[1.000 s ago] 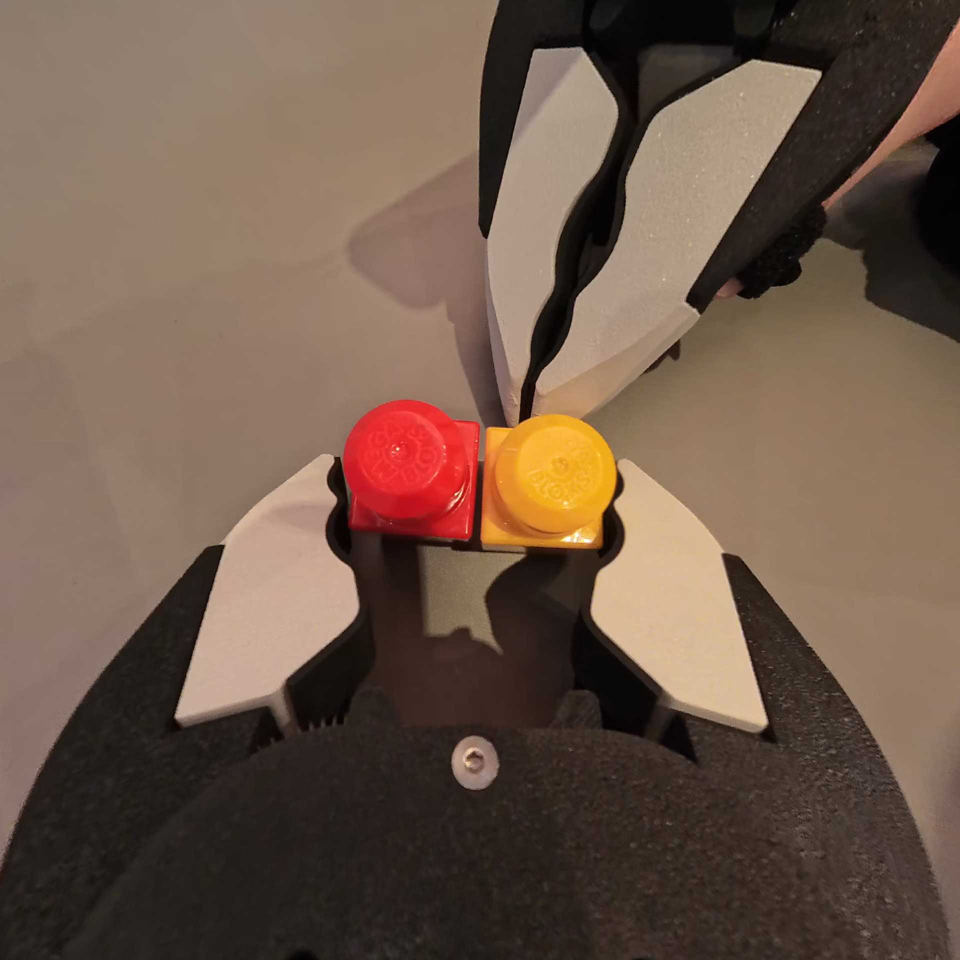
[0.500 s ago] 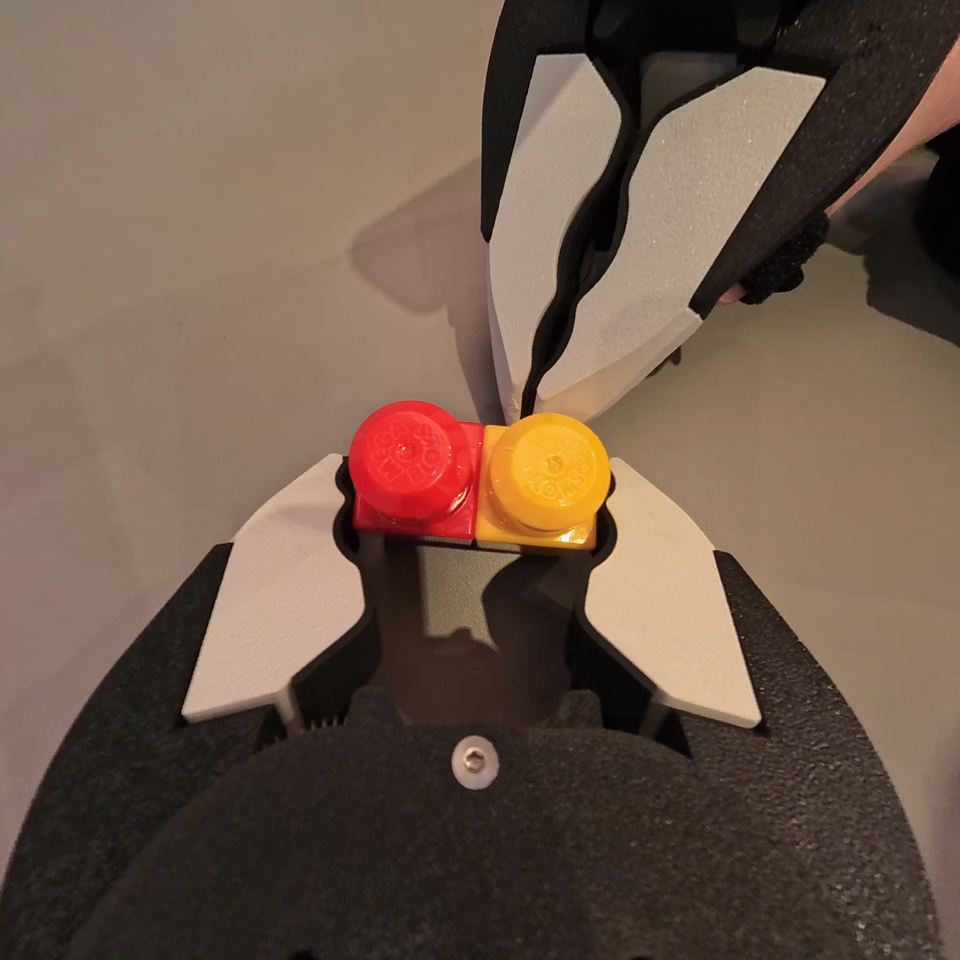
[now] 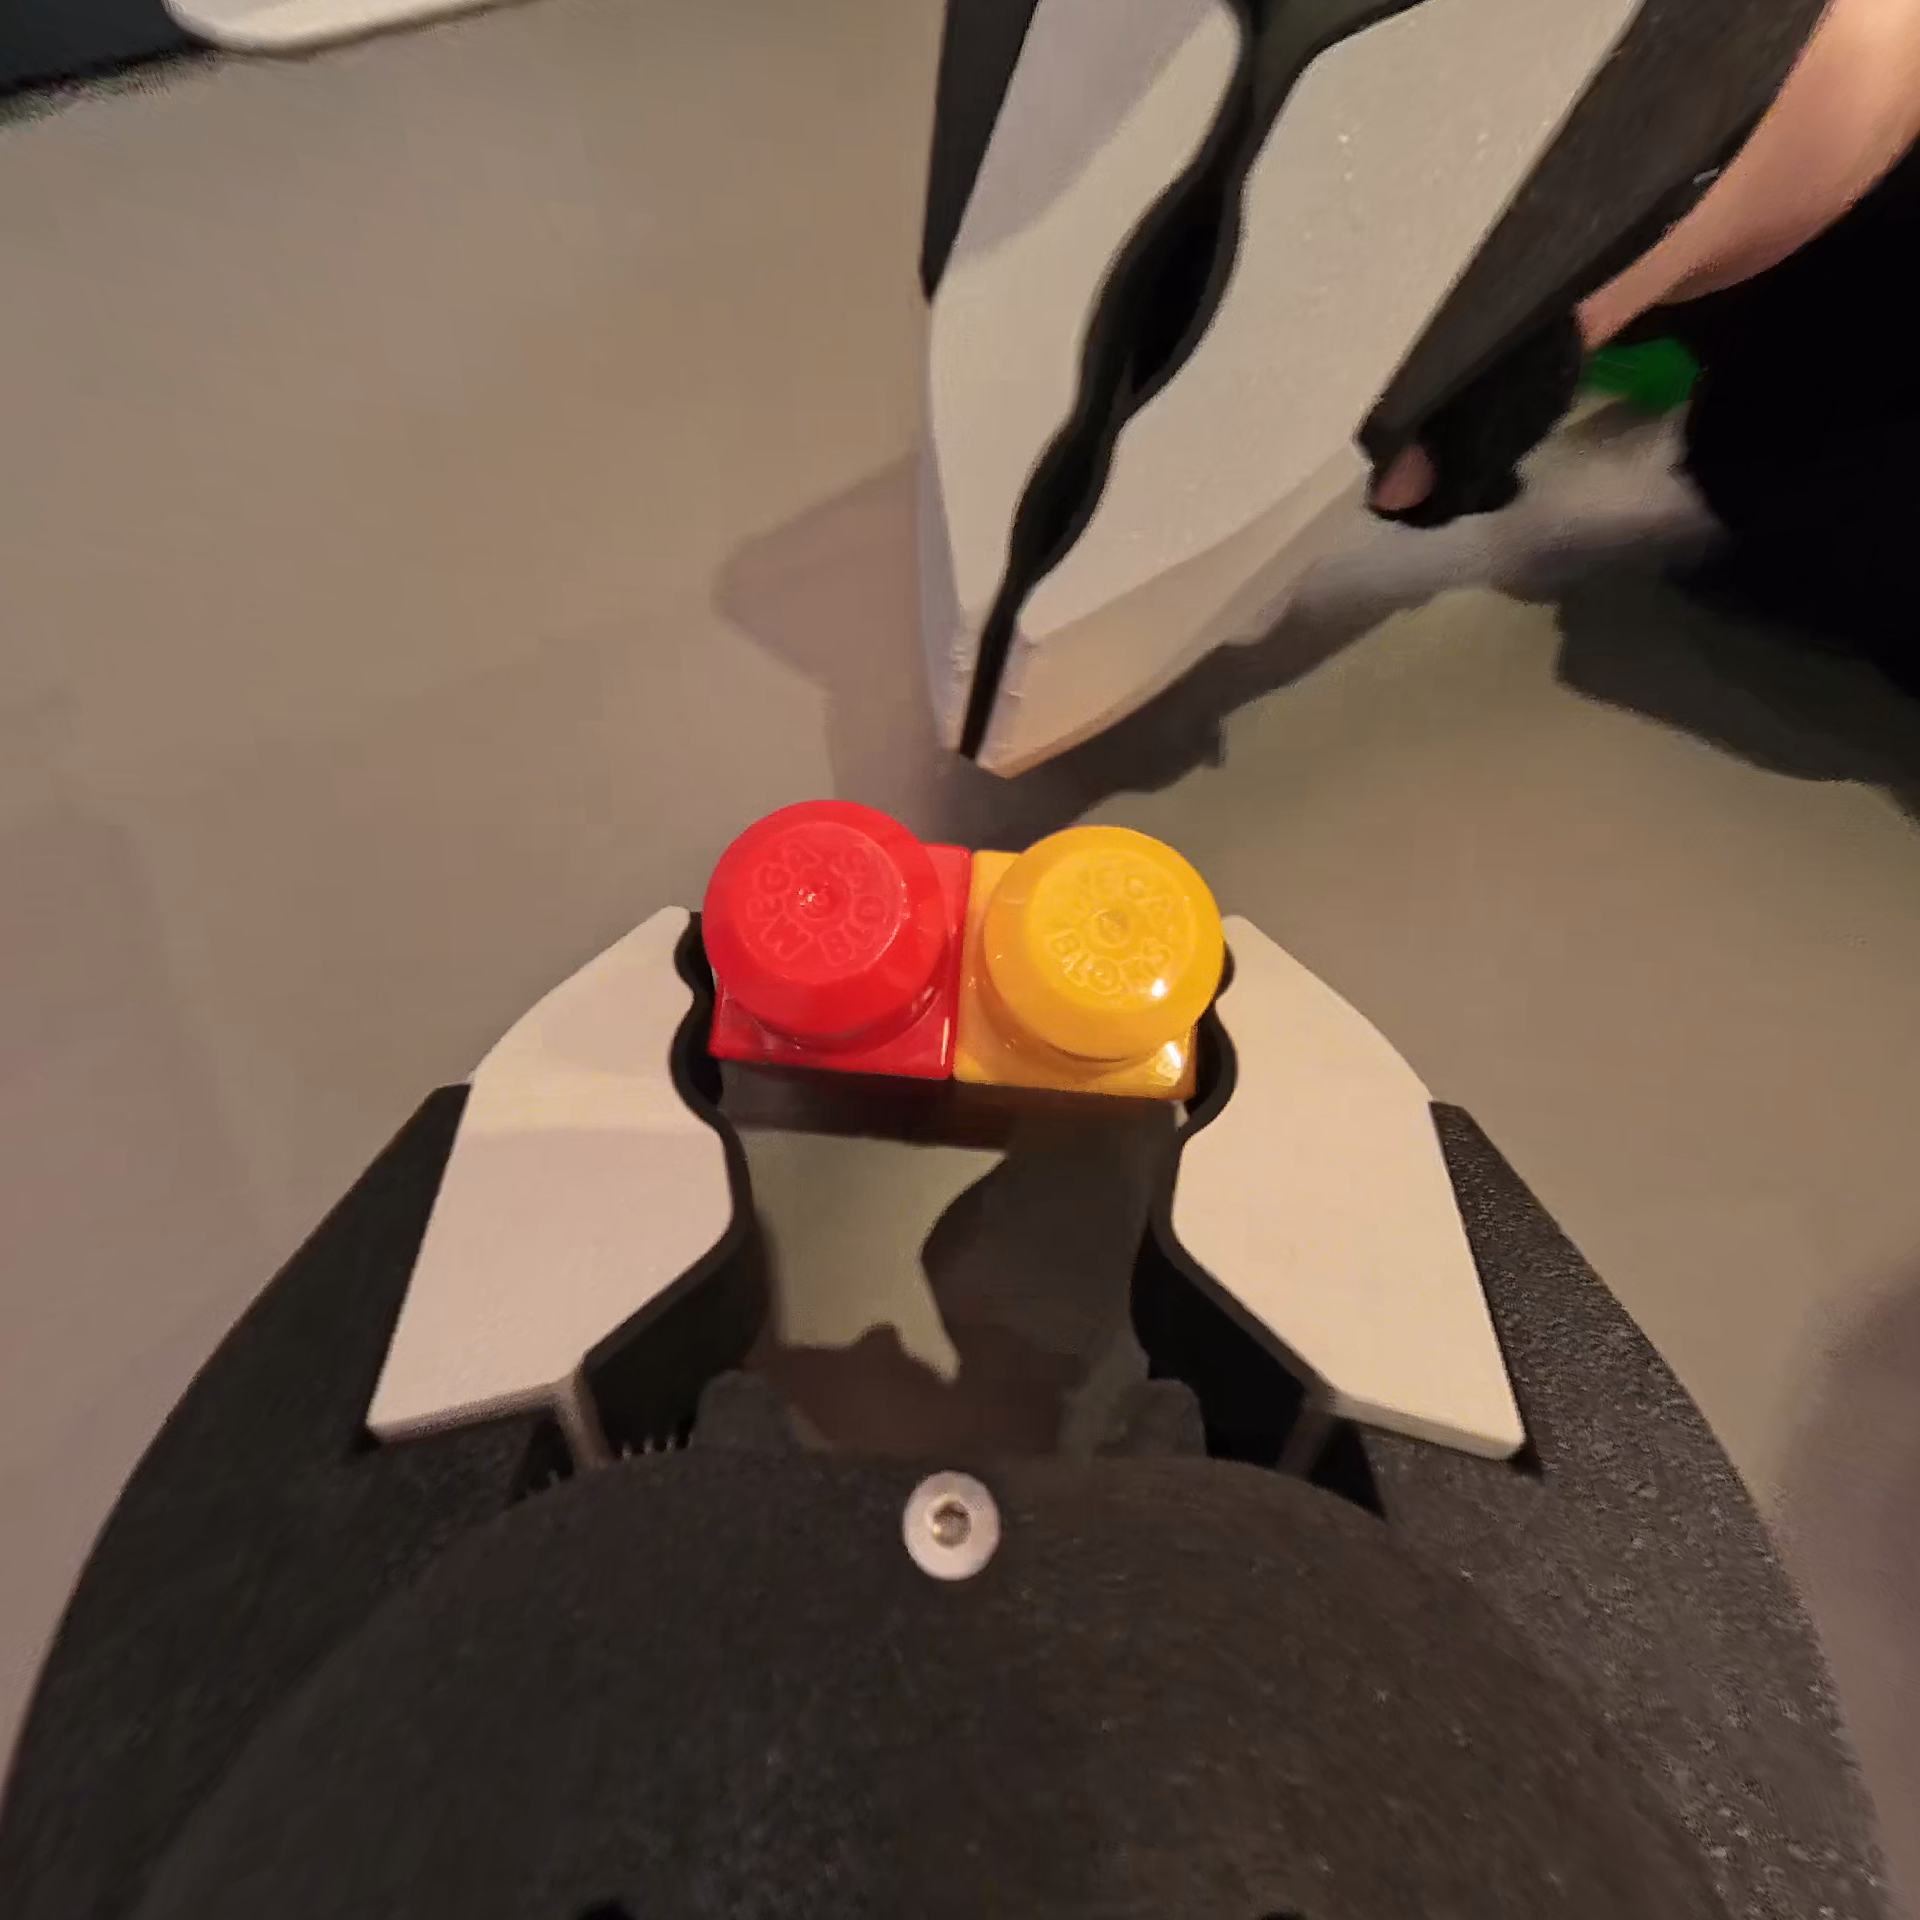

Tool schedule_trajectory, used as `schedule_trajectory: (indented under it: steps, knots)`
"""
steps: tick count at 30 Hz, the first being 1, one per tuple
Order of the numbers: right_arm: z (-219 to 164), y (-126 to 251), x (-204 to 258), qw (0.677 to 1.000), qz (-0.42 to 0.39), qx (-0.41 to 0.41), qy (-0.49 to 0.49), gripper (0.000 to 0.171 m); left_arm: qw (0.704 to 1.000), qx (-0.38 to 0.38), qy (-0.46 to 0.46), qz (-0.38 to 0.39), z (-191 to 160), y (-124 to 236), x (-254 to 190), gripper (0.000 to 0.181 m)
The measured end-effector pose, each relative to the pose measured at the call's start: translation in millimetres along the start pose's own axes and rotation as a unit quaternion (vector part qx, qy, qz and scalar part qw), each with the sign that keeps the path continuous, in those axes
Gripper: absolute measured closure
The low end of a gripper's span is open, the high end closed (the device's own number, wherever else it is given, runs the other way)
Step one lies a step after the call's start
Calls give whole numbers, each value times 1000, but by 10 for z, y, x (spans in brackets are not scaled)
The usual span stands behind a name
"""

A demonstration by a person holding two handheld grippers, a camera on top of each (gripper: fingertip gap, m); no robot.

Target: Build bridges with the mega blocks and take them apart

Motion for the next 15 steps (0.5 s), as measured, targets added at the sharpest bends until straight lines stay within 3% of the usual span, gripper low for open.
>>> schedule_trajectory:
  steps: [8,13,15]
  knots:
    - [119,659,83,976,-203,32,66,167,993,-65,-19,-92,327,-126,-159,92]
    - [-167,1456,203,923,-379,53,44,151,987,-86,-21,-132,598,-349,-205,92]
    - [-305,1730,315,904,-426,20,19,148,986,-86,-27,-142,720,-438,-201,92]
Point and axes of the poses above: each gripper's, where its closed fingertips meet, y back along the fingers, z out of its top, x = y × z across the jaws, the point moved 3 cm from there along y, back along the fingers, and after that the axes turned 14 degrees about -x, right-handed, at the moved point
